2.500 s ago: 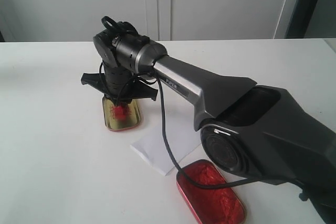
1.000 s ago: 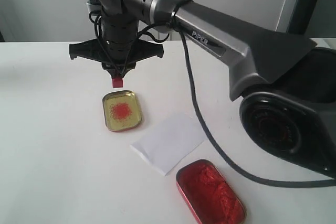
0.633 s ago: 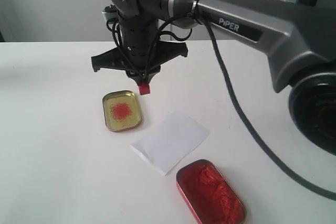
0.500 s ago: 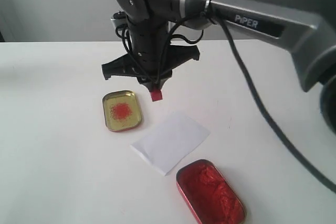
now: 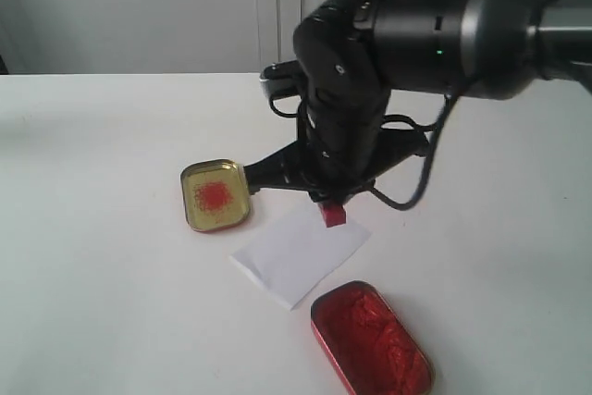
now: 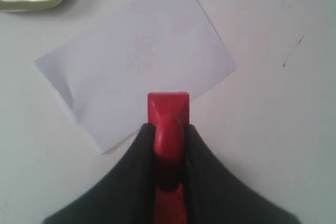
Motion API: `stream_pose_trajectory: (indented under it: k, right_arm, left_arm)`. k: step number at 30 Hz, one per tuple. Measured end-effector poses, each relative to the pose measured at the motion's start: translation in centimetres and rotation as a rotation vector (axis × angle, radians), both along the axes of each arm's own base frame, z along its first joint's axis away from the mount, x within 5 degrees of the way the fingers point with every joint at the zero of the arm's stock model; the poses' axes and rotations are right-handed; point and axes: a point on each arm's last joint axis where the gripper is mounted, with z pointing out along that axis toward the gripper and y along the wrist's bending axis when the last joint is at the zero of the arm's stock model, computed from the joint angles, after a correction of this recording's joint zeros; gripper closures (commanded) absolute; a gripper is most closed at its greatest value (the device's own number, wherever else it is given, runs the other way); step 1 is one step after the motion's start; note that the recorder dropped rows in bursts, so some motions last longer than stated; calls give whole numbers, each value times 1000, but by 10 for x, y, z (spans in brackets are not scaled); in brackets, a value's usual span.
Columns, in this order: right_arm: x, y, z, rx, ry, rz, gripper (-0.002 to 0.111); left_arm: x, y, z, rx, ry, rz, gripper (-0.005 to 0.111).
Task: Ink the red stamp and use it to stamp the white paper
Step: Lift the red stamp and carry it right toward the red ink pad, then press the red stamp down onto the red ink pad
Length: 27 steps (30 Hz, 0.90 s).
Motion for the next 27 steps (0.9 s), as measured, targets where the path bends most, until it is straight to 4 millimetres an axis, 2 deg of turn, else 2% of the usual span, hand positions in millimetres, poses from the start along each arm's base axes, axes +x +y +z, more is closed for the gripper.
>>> stream_pose_trajectory:
  k: [13, 20, 27]
  right_arm:
    - [-40, -49, -15, 41, -14, -19, 108]
    - [-60, -65, -21, 50, -17, -7, 108]
    - [-79, -75, -39, 58, 40, 32, 108]
  left_arm:
    - [0, 0, 0, 0, 0, 0, 107]
    - [0, 0, 0, 0, 0, 0, 107]
    - [0, 0, 0, 0, 0, 0, 107]
